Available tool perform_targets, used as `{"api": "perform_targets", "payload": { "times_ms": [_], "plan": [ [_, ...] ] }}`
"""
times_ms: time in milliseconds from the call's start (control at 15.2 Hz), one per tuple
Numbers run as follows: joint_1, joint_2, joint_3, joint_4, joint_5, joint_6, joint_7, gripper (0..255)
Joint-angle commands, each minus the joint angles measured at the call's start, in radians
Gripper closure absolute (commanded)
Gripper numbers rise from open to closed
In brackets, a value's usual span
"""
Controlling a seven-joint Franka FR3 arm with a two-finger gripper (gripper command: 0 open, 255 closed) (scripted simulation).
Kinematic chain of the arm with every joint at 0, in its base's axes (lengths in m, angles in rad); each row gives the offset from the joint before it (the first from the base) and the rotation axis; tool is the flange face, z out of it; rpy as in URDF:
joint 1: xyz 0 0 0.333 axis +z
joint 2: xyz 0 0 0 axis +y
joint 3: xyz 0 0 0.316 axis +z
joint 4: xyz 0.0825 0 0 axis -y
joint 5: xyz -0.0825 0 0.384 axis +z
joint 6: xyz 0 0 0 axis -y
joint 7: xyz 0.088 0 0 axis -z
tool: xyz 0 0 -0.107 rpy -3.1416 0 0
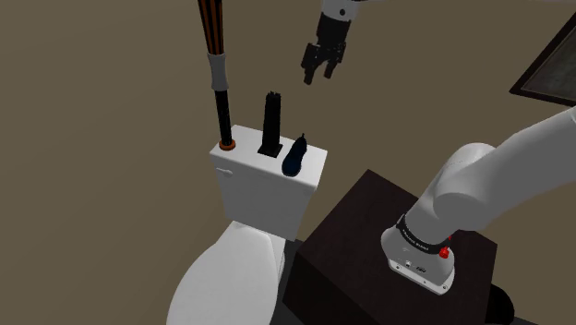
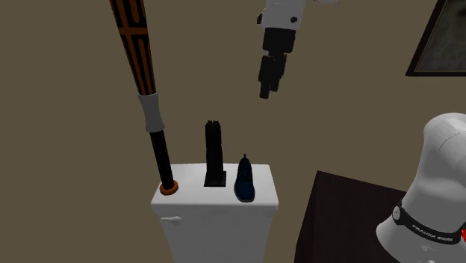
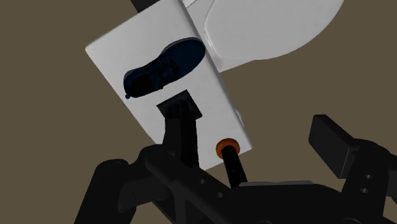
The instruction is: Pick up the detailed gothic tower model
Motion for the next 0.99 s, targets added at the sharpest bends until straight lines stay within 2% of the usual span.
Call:
{"api": "perform_targets", "payload": {
  "times_ms": [0,462,924],
  "plan": [
    [-0.003,0.079,-0.007,0.036,-0.001,0.034,-0.009,0],
    [-0.012,0.350,-0.026,0.199,0.003,0.109,-0.029,0],
    [-0.028,0.630,-0.038,0.427,0.016,0.128,-0.046,0]
  ]
}}
